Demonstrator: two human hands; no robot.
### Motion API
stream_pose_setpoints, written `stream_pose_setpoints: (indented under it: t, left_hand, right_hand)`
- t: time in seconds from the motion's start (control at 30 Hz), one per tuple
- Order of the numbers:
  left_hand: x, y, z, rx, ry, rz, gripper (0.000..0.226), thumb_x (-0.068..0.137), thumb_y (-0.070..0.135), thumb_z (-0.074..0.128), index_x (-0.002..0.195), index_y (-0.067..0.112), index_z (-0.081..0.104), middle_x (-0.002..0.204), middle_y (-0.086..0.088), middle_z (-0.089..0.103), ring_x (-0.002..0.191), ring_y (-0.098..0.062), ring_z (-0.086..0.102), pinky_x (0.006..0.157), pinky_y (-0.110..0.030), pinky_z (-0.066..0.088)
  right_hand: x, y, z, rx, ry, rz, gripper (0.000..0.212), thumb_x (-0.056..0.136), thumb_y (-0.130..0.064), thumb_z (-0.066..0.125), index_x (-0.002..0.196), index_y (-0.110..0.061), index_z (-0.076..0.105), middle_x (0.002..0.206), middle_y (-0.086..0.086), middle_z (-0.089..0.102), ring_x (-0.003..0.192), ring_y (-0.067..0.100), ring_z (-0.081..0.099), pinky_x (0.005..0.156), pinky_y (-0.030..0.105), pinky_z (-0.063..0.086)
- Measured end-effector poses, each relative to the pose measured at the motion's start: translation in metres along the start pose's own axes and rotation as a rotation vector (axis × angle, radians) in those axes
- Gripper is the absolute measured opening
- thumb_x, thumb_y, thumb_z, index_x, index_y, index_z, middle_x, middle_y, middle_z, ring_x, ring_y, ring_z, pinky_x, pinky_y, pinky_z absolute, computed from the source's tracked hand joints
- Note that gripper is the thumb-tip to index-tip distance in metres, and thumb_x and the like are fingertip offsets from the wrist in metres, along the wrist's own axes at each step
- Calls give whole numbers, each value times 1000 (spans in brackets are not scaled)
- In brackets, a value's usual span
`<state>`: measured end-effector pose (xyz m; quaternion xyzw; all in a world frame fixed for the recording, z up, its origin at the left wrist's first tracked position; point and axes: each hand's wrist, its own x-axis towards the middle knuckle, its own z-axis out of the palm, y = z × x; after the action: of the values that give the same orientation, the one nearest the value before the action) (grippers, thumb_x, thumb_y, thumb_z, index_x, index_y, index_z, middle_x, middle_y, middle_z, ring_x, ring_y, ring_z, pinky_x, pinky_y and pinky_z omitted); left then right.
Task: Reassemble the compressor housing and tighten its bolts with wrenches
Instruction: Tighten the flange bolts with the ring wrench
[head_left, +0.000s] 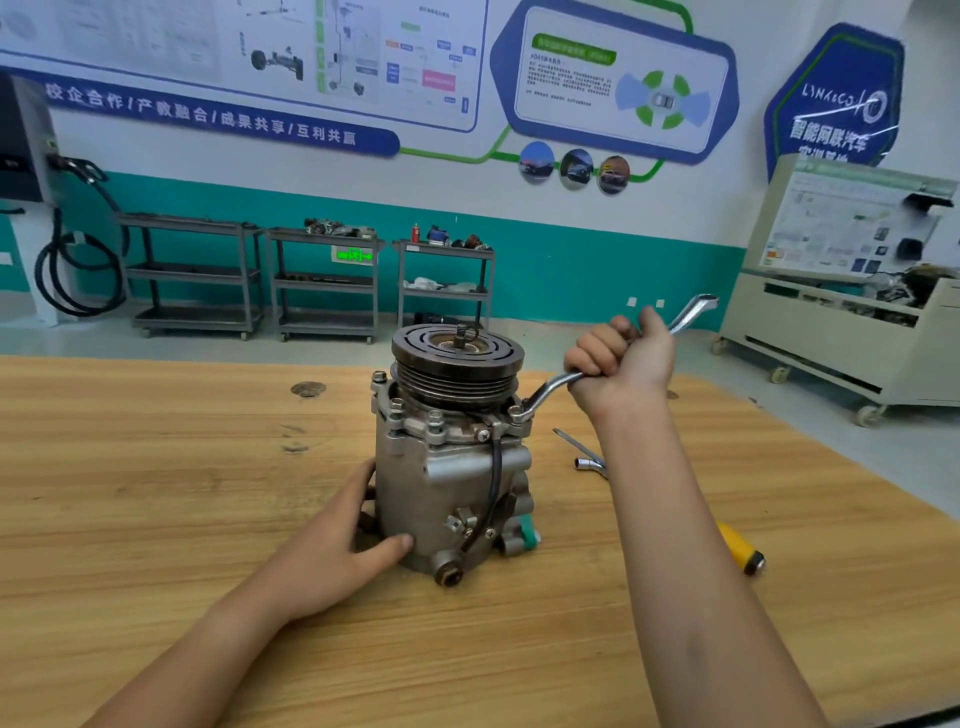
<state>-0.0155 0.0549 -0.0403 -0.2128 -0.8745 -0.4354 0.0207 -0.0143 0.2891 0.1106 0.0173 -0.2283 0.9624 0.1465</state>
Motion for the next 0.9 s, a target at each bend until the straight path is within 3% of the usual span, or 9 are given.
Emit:
stream_pose_setpoints:
  t: [0.13,0.3,0.57,0.73,0.9]
  left_hand:
    - [0,-2,0,-14,-7,-1,84,82,38,66,139,44,4,120,24,36,99,17,44,74,3,34]
    - [1,-4,1,-24,1,4,80,82,37,66,130,51,3,117,29,36,98,17,46,73,2,35]
    - [2,-8,3,-45,-1,6,80,81,38,66,130,53,5,120,23,40,102,7,53,79,-8,40]
    - [1,-7,3,-54,3,20,77,81,39,66,122,60,6,114,37,35,98,10,54,75,-4,39]
    - [1,-6,3,-57,10,32,76,81,38,67,121,61,7,113,37,35,99,7,55,76,-7,41]
  right_hand:
    - [16,3,-7,7,10,135,56,101,-32,32,47,-16,36,33,-7,20,23,8,17,27,13,15]
    - [25,11,-27,117,-12,285,67,100,-22,31,34,-12,35,31,-5,21,21,9,20,27,13,18]
    - [-13,23,-65,457,203,34,42,98,-19,29,56,-19,28,37,-5,21,27,11,22,35,10,29]
    - [-14,9,-35,164,145,-123,41,99,-22,29,59,-19,29,37,-7,20,28,9,19,34,12,22]
    - [9,5,-14,-64,135,40,41,100,-23,31,59,-18,31,35,-8,20,25,8,18,32,12,19]
